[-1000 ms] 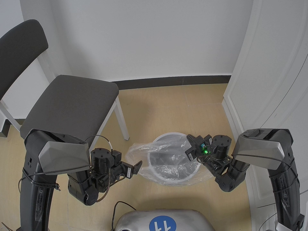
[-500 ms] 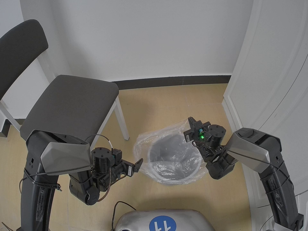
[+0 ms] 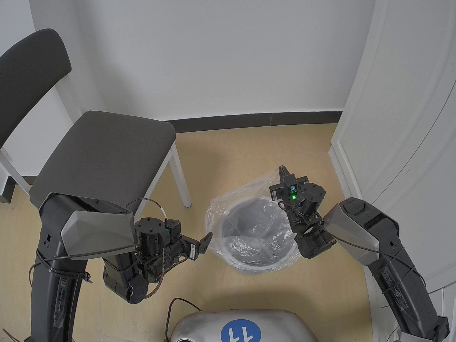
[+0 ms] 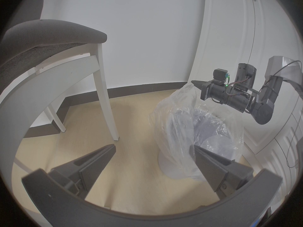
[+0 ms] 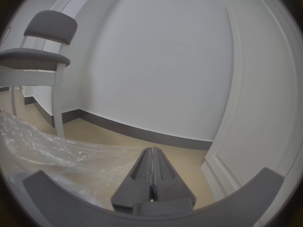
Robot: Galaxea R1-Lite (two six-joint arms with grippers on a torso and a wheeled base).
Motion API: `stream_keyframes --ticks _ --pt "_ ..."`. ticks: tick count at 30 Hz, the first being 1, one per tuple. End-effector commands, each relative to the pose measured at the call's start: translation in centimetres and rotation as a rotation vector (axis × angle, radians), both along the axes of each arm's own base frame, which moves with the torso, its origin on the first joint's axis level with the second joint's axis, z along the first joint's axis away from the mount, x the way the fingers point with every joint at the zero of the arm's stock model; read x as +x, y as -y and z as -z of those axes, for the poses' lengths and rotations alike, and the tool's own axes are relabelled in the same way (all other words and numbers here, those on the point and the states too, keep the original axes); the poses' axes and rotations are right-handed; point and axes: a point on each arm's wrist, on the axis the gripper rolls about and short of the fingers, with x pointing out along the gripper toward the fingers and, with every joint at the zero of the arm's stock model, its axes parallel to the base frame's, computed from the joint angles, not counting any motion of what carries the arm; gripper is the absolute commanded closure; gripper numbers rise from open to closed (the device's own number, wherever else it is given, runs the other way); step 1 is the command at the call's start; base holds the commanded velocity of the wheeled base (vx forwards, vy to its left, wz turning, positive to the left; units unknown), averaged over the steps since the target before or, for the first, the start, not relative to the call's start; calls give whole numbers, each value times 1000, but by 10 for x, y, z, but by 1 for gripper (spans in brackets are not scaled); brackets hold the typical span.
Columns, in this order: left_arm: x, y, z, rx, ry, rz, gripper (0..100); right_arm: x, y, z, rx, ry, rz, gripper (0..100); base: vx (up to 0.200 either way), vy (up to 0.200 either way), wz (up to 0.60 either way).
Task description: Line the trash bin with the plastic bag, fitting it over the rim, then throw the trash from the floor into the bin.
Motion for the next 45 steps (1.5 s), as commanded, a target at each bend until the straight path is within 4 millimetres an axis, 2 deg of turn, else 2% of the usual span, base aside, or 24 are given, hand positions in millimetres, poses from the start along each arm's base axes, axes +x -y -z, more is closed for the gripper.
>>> stream_keyframes --ticks 1,7,11,12,15,18,21,24,26,27,29,39,45 --pt "0 0 0 0 4 0 0 3 -1 14 0 -8 6 0 0 0 0" --pt "-1 4 -1 -4 7 9 0 -7 -1 4 15 -32 -4 0 0 0 0" --pt "-2 7 -1 -2 10 10 0 -32 -6 -12 8 -61 -44 0 0 0 0" --pt "-2 8 -1 3 14 -3 0 -46 -4 -17 -11 -98 -55 0 0 0 0" --pt "-1 12 -2 10 24 -23 0 -70 4 -25 -49 -158 -94 0 0 0 0" --pt "-1 18 -3 15 32 -35 0 -84 8 -40 -62 -152 -135 0 0 0 0" --pt "-2 25 -4 15 46 -45 0 -90 18 -48 -80 -172 -119 0 0 0 0" --pt "0 35 -6 17 68 -70 0 -86 39 -50 -130 -215 -64 0 0 0 0" --pt "1 37 -4 22 69 -81 0 -83 44 -51 -137 -227 -48 0 0 0 0" --pt "1 46 -3 37 70 -112 0 -77 56 -52 -144 -251 -16 0 0 0 0" --pt "0 50 -3 49 63 -121 0 -74 62 -51 -149 -272 0 0 0 0 0" --pt "10 52 1 62 36 -139 0 -63 68 -30 -170 -347 18 0 0 0 0" --pt "35 43 5 20 45 -199 0 -56 71 -19 -172 -353 28 0 0 0 0"
